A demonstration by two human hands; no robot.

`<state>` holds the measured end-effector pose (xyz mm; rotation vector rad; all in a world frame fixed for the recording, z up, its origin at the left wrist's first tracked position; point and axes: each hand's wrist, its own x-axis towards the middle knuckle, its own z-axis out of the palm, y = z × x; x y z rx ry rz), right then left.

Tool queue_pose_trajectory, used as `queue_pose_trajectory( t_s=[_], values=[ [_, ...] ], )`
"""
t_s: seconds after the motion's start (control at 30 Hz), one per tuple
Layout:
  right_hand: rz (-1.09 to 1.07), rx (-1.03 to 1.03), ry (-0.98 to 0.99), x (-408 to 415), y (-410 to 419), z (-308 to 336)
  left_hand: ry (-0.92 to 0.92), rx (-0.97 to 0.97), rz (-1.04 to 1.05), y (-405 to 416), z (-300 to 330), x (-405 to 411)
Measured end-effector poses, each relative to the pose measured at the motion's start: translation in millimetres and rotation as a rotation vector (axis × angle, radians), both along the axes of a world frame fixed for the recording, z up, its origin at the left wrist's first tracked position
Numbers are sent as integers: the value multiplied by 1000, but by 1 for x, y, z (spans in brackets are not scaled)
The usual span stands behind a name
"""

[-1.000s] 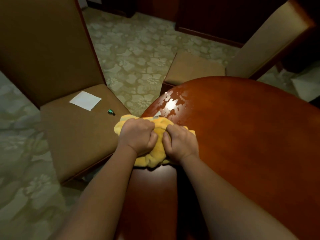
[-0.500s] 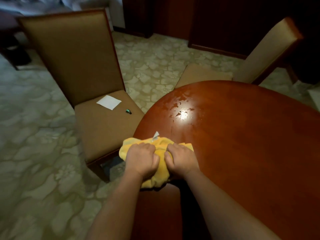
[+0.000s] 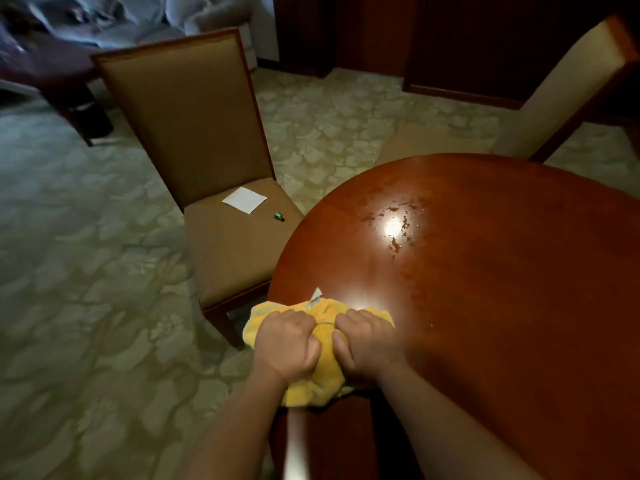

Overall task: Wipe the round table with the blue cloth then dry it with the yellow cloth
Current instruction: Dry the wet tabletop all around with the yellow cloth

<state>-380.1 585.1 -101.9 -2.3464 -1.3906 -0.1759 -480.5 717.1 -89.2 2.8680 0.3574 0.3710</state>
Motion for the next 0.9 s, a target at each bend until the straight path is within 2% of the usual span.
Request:
queue_pose_trajectory(
  t_s=[0.27,0.53,0.9],
  values=[
    [-122,42,2,63,51,1,5,45,-122,65,1,84],
    [-182,-24,15,140,95,2,-13,23,-232,119,1,174],
    [-422,-21,-10,207,125,-2,-136,35,-419,156,-9,276]
  ],
)
